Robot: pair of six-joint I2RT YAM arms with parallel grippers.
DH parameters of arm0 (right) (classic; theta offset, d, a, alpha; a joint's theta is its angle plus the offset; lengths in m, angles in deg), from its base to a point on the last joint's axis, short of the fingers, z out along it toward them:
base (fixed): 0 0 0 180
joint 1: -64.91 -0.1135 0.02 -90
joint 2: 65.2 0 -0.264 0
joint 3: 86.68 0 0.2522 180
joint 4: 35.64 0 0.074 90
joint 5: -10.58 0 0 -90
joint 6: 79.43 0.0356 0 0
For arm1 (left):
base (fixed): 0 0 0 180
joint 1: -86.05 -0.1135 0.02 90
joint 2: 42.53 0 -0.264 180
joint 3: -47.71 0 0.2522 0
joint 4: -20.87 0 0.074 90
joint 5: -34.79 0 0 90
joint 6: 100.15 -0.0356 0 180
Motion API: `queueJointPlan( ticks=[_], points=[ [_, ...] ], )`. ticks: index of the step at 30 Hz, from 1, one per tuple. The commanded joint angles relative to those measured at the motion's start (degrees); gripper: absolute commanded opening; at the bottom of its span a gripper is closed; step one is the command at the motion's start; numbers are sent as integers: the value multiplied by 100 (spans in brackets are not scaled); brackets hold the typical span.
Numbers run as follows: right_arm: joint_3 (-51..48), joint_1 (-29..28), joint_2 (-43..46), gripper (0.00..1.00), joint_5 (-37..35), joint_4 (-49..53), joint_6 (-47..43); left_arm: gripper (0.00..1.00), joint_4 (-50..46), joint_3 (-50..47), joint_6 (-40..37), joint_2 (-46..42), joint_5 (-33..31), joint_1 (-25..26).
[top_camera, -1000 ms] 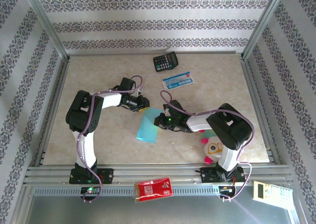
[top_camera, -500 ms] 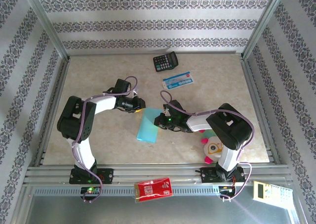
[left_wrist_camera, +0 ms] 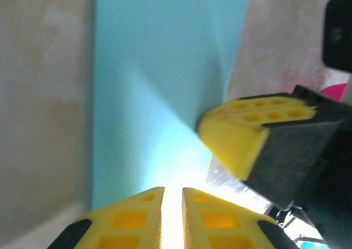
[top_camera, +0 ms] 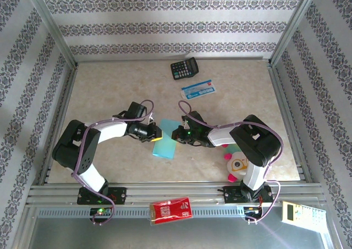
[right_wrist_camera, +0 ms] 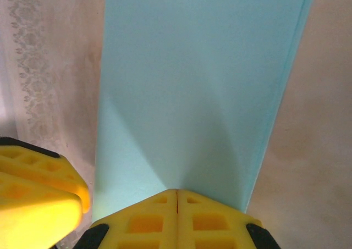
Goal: Fold a paper plane with a square sheet of paper (pick it up from the middle)
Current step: First fold the square sheet of paper in half at the center of the table.
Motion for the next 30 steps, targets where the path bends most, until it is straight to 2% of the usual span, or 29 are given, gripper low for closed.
queueJointPlan(
  ticks=[1, 15, 22, 26, 30],
  points=[
    [-316, 70, -424, 0, -705, 1390, -233, 17, -253, -135, -78, -37, 42, 17],
    [-351, 84, -367, 0, -731, 1426, -257, 17, -788, -403, -522, -177, -535, -254],
    [-331, 91, -356, 0, -745, 1453, -275, 18, -448, -725, 5, -1233, -210, -59],
    [-301, 92, -356, 0, -749, 1488, -309, 19, -62, -933, 303, -1010, 10, 172],
    [-272, 91, -356, 0, -753, 1537, -353, 19, -152, -1015, 219, -771, -169, 172]
  ],
)
